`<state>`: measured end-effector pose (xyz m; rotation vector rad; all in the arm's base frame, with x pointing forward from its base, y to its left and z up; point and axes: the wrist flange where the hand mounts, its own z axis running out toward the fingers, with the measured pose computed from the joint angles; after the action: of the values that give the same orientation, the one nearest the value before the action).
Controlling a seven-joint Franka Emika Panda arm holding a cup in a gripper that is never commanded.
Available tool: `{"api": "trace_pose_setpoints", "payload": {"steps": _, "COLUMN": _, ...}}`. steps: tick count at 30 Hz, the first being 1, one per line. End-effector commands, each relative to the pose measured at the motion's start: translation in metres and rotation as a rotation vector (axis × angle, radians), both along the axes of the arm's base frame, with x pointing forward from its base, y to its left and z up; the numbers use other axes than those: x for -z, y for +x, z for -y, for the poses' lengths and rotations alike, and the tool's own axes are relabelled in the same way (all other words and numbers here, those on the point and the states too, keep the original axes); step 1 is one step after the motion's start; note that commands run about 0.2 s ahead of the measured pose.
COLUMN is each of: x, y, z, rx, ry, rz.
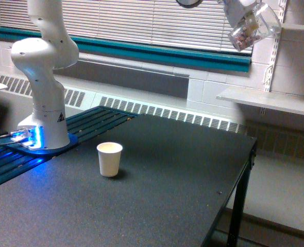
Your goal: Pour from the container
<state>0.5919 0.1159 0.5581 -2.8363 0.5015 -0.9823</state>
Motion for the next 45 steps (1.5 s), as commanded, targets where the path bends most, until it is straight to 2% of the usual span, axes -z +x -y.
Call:
{"api": "trace_pose_setpoints", "payload": {"steps": 1, "x": -0.004, "y": -0.019, "z": 0.055, "rx": 0.103, "ry": 0.019, "rz": -0.005}}
{"api": "trace_pose_setpoints", "payload": {"steps": 3, "x": 0.000, "y": -0.026, "z": 0.066, "rx": 0.123, "ry": 0.015, "rz": -0.015}}
{"api": "trace_pose_setpoints", "payload": {"steps": 5, "x": -0.008, "y": -0.032, "z": 0.078, "rx": 0.141, "ry": 0.015, "rz": 0.000}}
{"api": "trace_pose_setpoints", "payload": {"steps": 14, "x": -0.049, "y": -0.064, "z": 0.077, "rx": 0.117, "ry": -0.007, "rz": 0.075}}
{"api": "trace_pose_setpoints", "payload": {"steps": 24, "x": -0.067, "y": -0.111, "z": 0.073, "rx": 0.050, "ry": -0.038, "rz": 0.111}}
{"api": "trace_pose_setpoints", "payload": {"steps": 29, "x": -0.070, "y": -0.138, "z": 0.074, "rx": 0.030, "ry": -0.052, "rz": 0.117}}
{"api": "trace_pose_setpoints", "payload": {"steps": 39, "x": -0.076, "y": -0.190, "z": 0.082, "rx": 0.030, "ry": -0.042, "rz": 0.145}}
{"api": "trace_pose_setpoints", "payload": {"steps": 45, "x": -0.054, "y": -0.203, "z": 0.090, "rx": 0.037, "ry": -0.039, "rz": 0.104}}
